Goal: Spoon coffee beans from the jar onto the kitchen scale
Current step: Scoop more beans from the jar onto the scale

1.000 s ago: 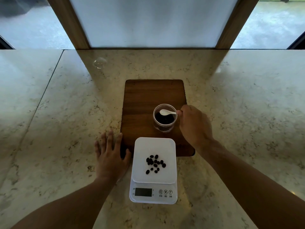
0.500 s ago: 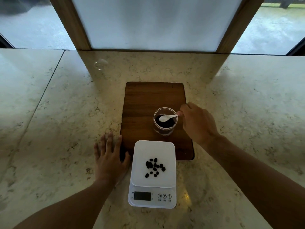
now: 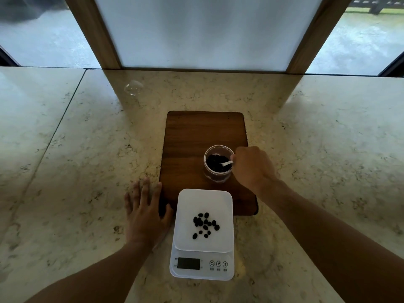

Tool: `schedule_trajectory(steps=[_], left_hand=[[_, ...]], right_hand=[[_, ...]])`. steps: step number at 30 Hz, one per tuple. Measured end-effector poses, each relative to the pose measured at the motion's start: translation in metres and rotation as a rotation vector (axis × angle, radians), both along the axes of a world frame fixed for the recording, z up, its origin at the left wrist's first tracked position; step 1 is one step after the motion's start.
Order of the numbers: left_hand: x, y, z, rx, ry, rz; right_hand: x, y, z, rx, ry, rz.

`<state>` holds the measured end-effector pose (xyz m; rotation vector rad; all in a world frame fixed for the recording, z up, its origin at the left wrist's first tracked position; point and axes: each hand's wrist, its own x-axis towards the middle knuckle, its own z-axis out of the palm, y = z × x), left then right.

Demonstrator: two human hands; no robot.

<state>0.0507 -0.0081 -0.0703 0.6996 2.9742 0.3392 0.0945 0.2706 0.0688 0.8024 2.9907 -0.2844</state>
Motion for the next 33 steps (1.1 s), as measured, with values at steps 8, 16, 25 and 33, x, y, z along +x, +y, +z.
schedule_trajectory(steps=[8,16,25,33], left_hand=[[0.0,0.0,0.002,-0.014,0.004,-0.009],[0.0,0.0,0.002,-0.006,0.007,-0.008],[0.001,-0.001,0.001,-0.023,0.004,-0.009],[0.001,-0.001,-0.001,-0.003,0.008,-0.008]], right_hand=[[-0.005,0.013,0.005,-0.169,-0.075,-0.016],[-0.006,0.023,0.004,-0.321,-0.142,-0.09],[-0.001,0.026,0.003,-0.287,-0.083,-0.058],[0.004,0.012,0.014,0.191,0.152,0.128]])
